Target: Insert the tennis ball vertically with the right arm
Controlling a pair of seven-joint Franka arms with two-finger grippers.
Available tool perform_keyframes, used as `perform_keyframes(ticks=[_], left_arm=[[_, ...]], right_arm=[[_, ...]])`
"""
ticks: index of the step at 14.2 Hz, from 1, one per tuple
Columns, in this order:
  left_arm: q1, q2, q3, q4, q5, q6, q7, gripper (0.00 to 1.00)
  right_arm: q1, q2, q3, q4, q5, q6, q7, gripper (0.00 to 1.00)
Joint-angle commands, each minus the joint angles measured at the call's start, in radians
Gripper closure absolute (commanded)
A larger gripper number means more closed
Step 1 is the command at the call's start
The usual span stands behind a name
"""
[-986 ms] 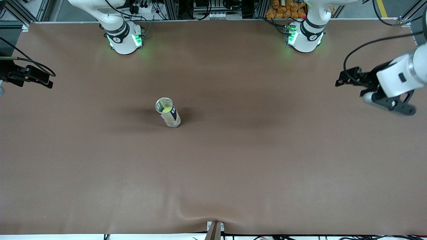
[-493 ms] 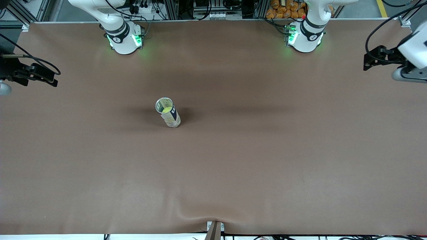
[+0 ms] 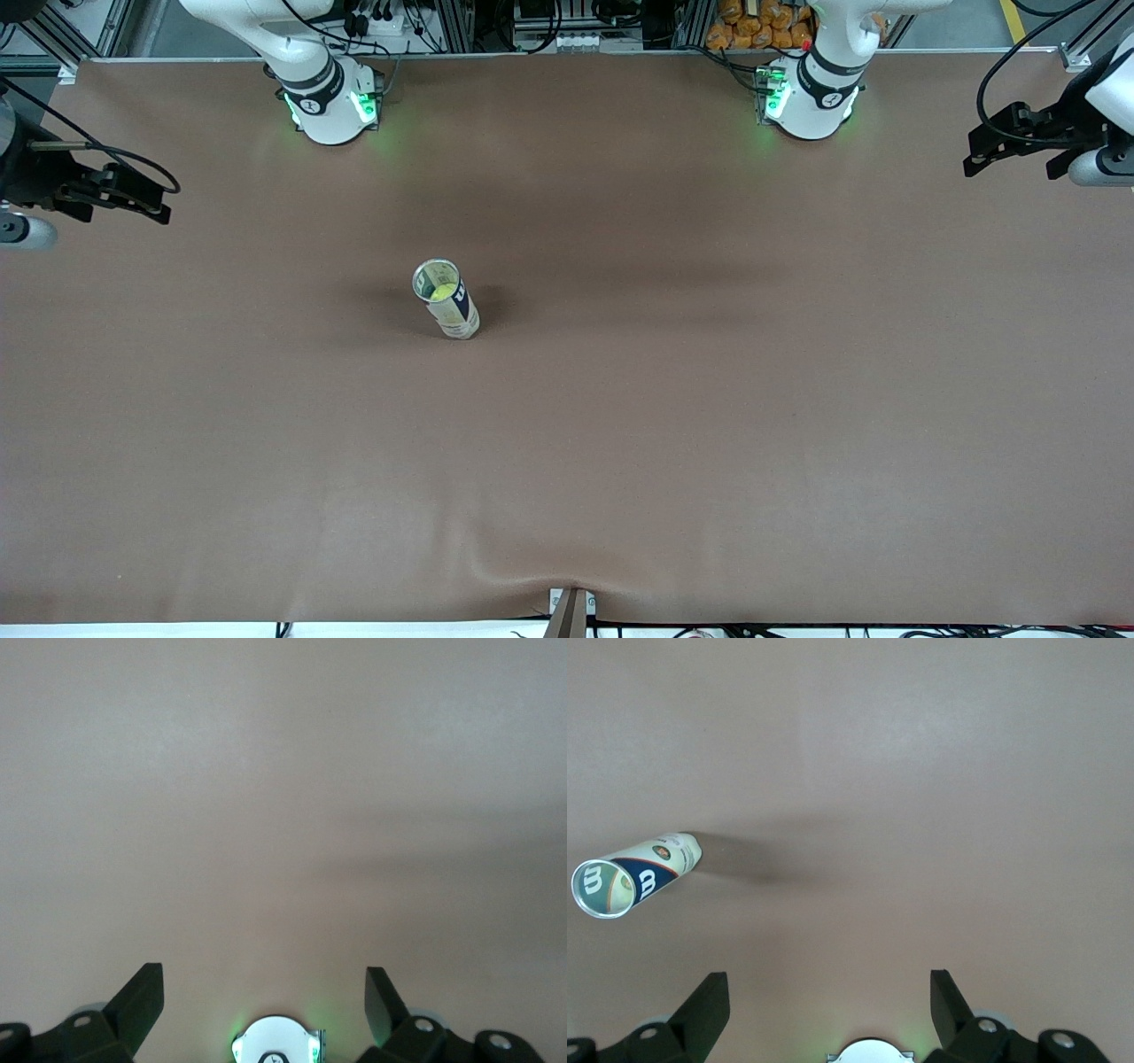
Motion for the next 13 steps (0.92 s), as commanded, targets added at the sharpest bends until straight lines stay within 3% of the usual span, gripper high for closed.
perform_keyframes(ticks=[1, 10, 13], left_arm=[[-0.009, 0.012, 0.005, 0.020, 0.050, 0.031, -0.017, 0.00], [-0.003, 0.053, 0.007, 0.027, 0.023, 0.043, -0.012, 0.00], [0.000, 0.058, 0.063, 0.048, 0.001, 0.064, 0.003, 0.00]], right_arm=[[-0.011, -0.005, 0.001, 0.008, -0.003, 0.006, 0.012, 0.00], [-0.035, -0.001, 0.000, 0.008, 0.000, 0.015, 0.010, 0.00], [-0.055, 0.001, 0.001, 0.006, 0.006, 0.018, 0.010, 0.00]])
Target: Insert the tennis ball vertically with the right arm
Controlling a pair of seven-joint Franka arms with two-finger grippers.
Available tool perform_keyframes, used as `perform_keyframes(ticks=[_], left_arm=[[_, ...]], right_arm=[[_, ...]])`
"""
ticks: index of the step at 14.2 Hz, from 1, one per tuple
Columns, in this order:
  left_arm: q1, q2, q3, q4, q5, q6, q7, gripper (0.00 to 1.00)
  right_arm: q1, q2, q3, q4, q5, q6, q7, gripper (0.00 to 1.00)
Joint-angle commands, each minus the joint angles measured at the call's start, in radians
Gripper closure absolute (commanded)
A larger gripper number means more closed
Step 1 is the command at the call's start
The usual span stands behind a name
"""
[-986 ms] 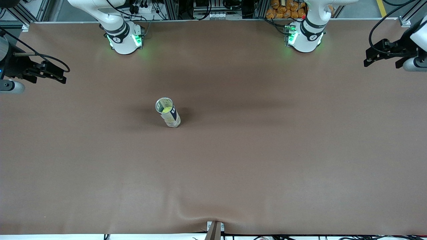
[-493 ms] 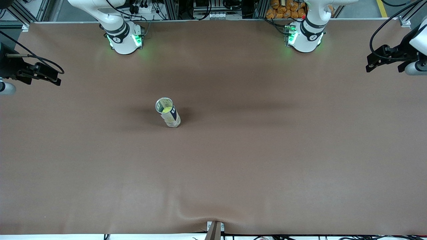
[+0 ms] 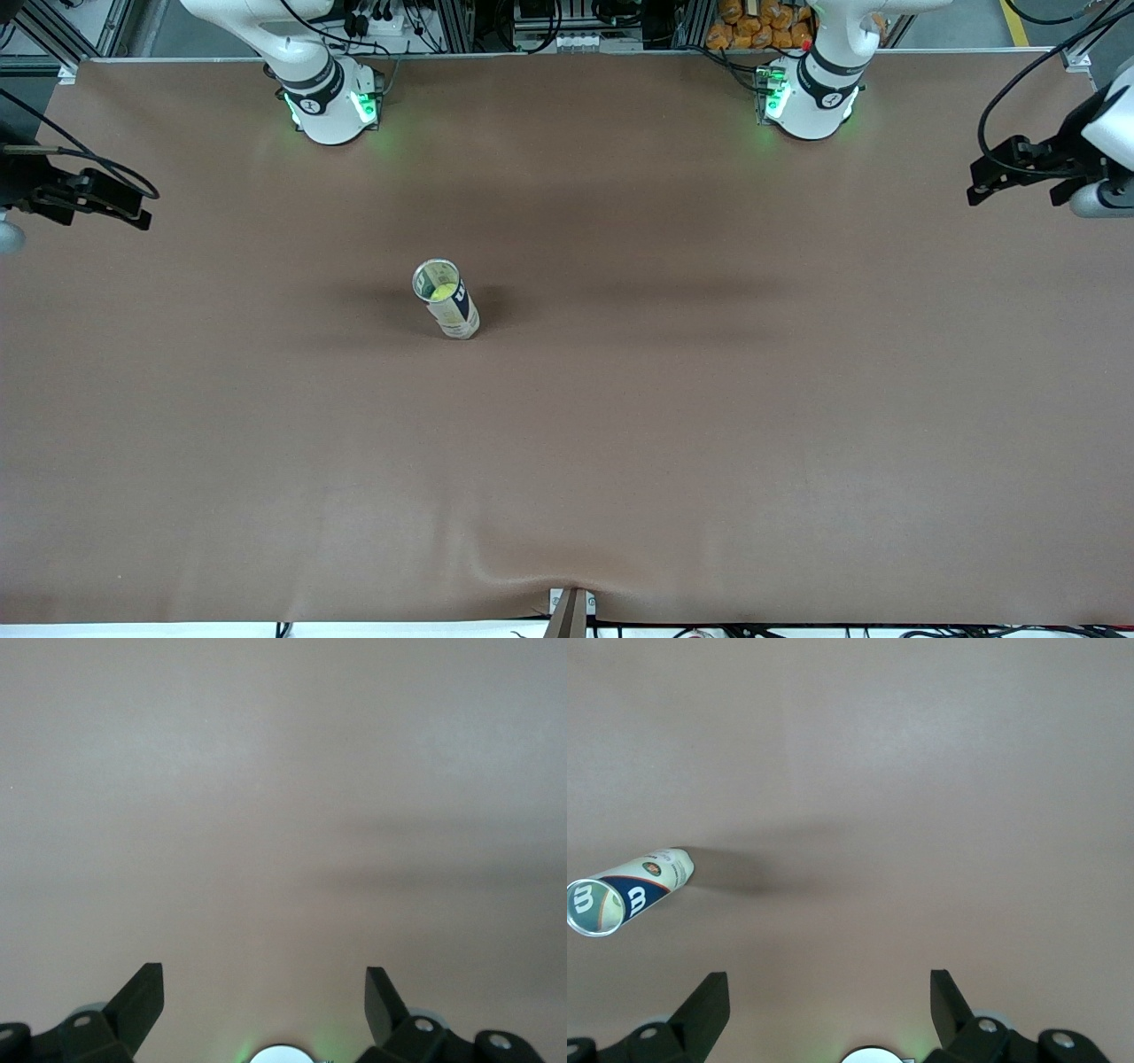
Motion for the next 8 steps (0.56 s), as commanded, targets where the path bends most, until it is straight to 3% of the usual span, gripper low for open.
perform_keyframes(ticks=[1, 8], left_arm=[[-0.001, 0.013, 0.050, 0.035, -0.015, -0.001, 0.021, 0.00], [-0.007, 0.014, 0.046, 0.034, -0.021, -0.001, 0.023, 0.00]], right_arm=[[-0.020, 0.000, 0.011, 0.006, 0.006, 0.003, 0.009, 0.00], [-0.018, 0.000, 0.011, 0.006, 0.006, 0.003, 0.009, 0.00]])
